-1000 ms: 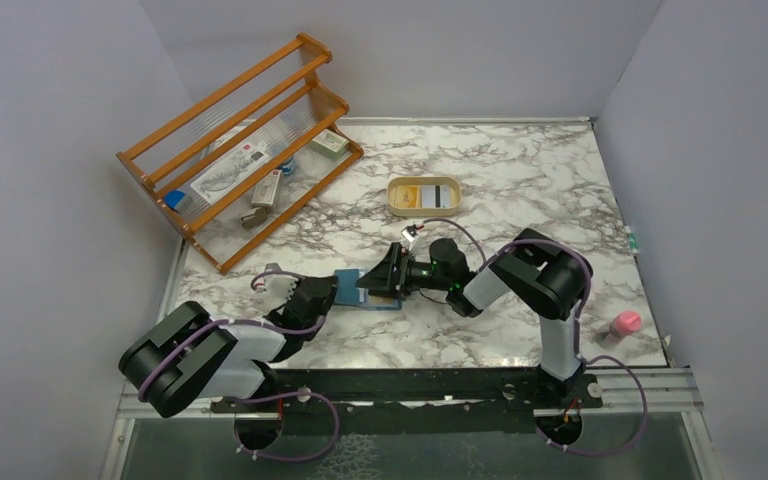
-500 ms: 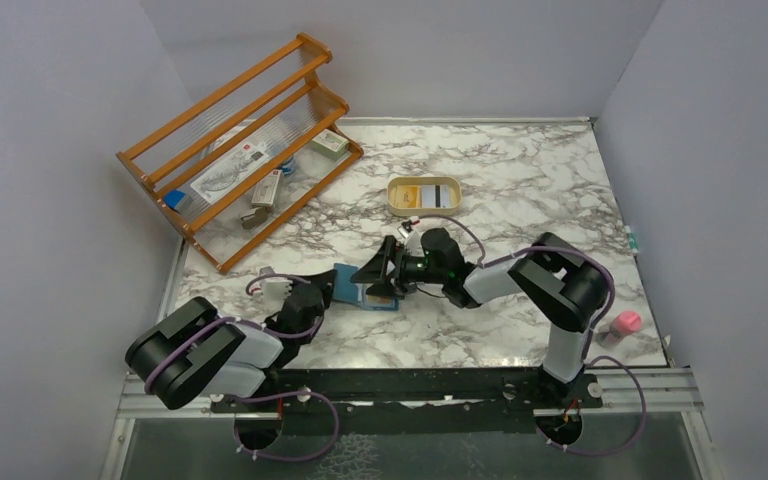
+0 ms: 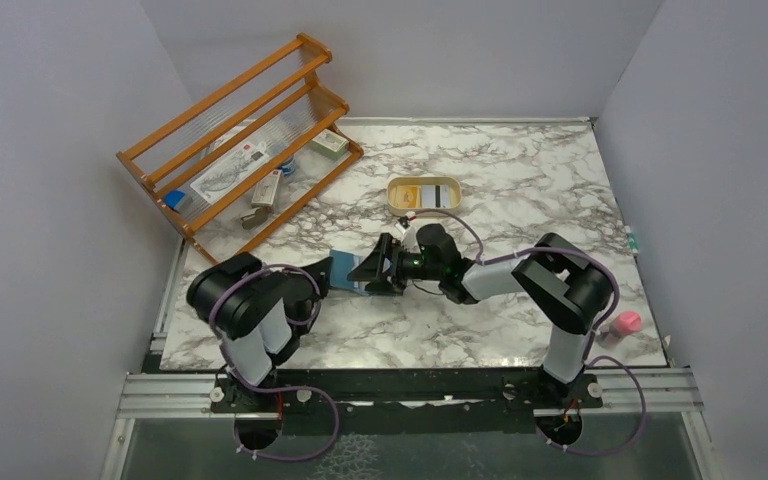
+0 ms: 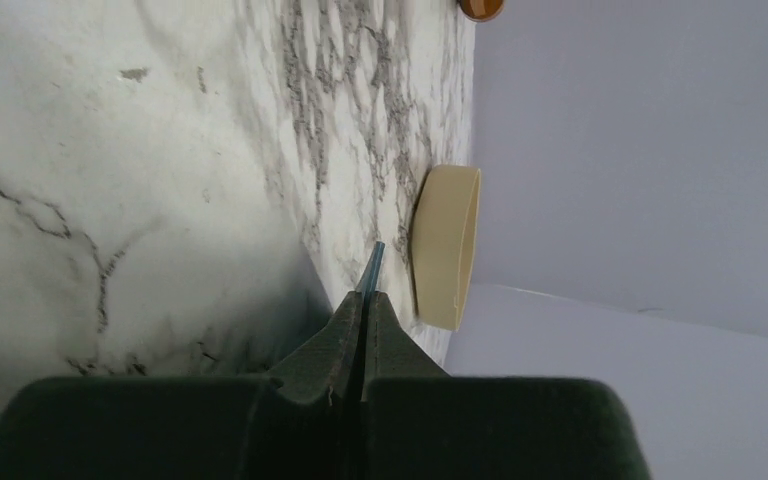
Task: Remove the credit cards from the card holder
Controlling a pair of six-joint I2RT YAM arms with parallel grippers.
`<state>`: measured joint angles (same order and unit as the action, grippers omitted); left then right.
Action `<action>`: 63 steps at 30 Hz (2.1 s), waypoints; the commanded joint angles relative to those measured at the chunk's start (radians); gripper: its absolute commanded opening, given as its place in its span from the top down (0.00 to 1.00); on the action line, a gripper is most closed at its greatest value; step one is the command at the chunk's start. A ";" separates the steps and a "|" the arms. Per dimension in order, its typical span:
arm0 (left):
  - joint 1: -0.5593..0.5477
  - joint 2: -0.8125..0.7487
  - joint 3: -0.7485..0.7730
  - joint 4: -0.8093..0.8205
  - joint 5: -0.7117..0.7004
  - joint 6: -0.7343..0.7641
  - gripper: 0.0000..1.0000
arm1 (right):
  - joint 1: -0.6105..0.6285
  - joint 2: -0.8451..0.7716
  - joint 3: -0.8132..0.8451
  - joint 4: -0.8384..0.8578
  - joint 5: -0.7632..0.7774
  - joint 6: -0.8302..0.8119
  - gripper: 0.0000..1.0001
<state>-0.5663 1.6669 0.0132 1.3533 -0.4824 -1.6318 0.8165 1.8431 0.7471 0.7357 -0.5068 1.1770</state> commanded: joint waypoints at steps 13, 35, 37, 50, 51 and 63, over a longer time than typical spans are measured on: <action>0.117 0.102 -0.074 0.438 0.299 -0.036 1.00 | -0.062 -0.086 -0.021 0.085 0.036 -0.153 0.08; 0.101 -0.006 -0.017 0.437 0.328 -0.194 1.00 | -0.061 0.036 -0.005 0.284 0.060 -0.069 0.09; 0.094 -0.012 -0.017 0.437 0.315 -0.196 1.00 | -0.061 0.055 0.001 0.319 0.051 -0.051 0.09; 0.086 -0.072 0.050 0.436 0.280 -0.222 1.00 | -0.061 0.133 0.012 0.512 0.000 0.065 0.09; 0.086 -0.075 0.054 0.435 0.279 -0.224 1.00 | -0.060 0.140 0.011 0.529 -0.003 0.075 0.09; 0.086 -0.097 0.039 0.436 0.256 -0.231 1.00 | -0.053 0.145 0.009 0.800 -0.053 0.090 0.10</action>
<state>-0.4736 1.5875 0.0582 1.5249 -0.2058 -1.8515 0.7513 2.0087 0.7380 1.3869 -0.5056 1.2819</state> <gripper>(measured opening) 0.007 0.901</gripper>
